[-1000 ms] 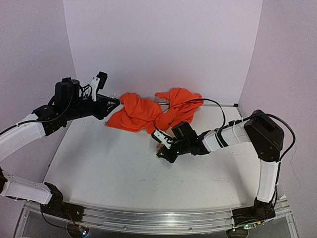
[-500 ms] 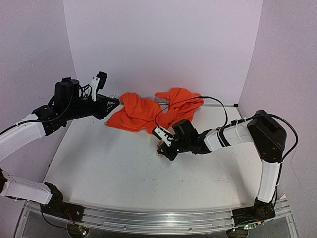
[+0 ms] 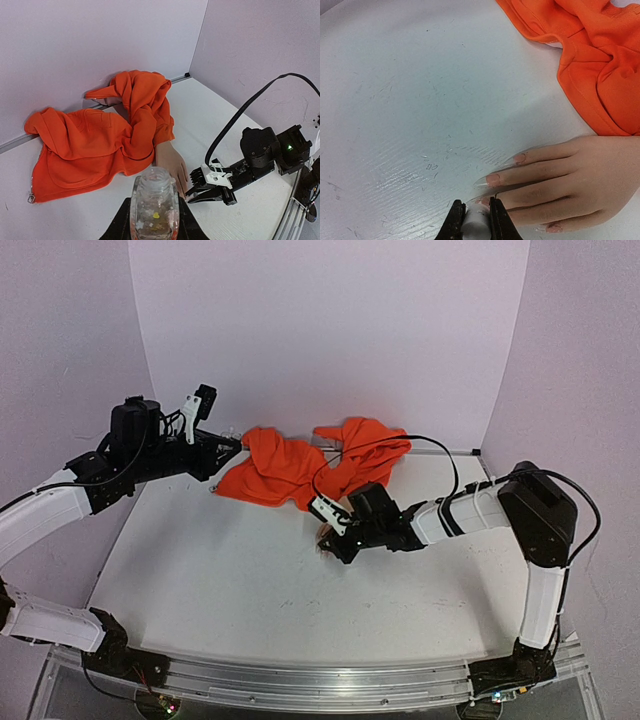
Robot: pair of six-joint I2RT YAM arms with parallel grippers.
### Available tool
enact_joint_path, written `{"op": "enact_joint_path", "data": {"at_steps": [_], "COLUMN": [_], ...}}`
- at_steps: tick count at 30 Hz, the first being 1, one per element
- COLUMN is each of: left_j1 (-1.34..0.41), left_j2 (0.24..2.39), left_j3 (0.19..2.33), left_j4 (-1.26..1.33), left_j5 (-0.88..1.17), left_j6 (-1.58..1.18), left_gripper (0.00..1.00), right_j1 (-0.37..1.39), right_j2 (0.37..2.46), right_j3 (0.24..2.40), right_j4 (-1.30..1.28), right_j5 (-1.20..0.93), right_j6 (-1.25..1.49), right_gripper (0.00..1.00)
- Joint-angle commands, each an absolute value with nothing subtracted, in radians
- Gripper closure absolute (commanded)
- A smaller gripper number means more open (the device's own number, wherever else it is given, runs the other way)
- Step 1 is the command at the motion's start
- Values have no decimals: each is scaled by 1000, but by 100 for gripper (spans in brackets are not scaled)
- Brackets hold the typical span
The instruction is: Paint the nails
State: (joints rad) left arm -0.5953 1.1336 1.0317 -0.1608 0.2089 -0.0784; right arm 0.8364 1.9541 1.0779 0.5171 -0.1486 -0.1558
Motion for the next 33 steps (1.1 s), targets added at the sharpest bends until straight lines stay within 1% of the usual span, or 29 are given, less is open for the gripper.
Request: {"op": "enact_joint_path", "data": {"at_steps": [1,9,23,28,33], "left_j1": [-591,-591,-591,-591,-591], "left_j2": [1121,1121,1120,1118,1118], "left_j3": [1041,1041,1041,1039,1041], "left_j4": [-130,-130,-130,-130,-130], "left_j5": [221,222,223,222,225], "left_j6": [-73,-74,-72,-74,-75], "left_gripper": [100,100,100,100,100], "right_j1": [840,841,842,844,843], "right_j2": [1973,1979,1961,1906,1896], "right_j3": [1112,1116,1108,1077,1068], "right_j4": [527,521,508,545,557], "right_j5": [-141,-133,-235,-214,-104], "right_j6": [-150,-150,-161,-153,-139], "right_gripper": [100,100,100,100,100]}}
